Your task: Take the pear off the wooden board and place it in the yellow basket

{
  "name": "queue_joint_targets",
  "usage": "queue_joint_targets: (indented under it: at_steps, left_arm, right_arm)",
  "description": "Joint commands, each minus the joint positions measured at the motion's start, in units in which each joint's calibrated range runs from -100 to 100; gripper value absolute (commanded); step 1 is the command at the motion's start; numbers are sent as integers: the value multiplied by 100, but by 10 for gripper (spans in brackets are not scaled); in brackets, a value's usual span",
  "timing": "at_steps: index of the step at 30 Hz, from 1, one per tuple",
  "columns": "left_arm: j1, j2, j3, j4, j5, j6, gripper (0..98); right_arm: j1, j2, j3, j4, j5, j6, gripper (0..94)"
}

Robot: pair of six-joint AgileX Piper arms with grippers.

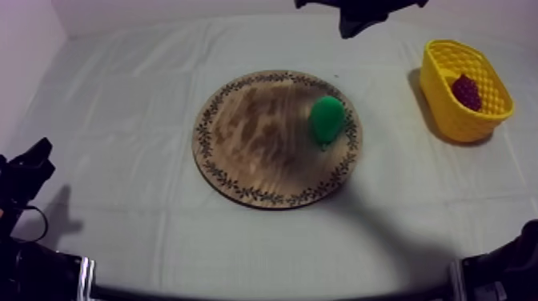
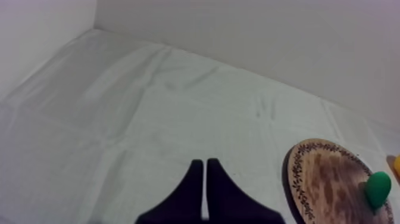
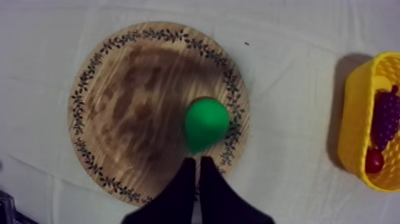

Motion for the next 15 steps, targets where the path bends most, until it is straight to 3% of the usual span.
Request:
queue_joint_targets:
  at_steps: [1,13,15]
  left_arm:
    - [2,0,0,-2,-1,-1,1]
    - [2,0,0,-2,-1,-1,1]
    - [2,0,0,-2,-1,-1,1]
  right_arm:
    - [26,343,-1,-61,54,-30,2]
    - [154,1161,-6,-293,78,-109,13]
    - [185,1216,-13,-334,77,-107,213]
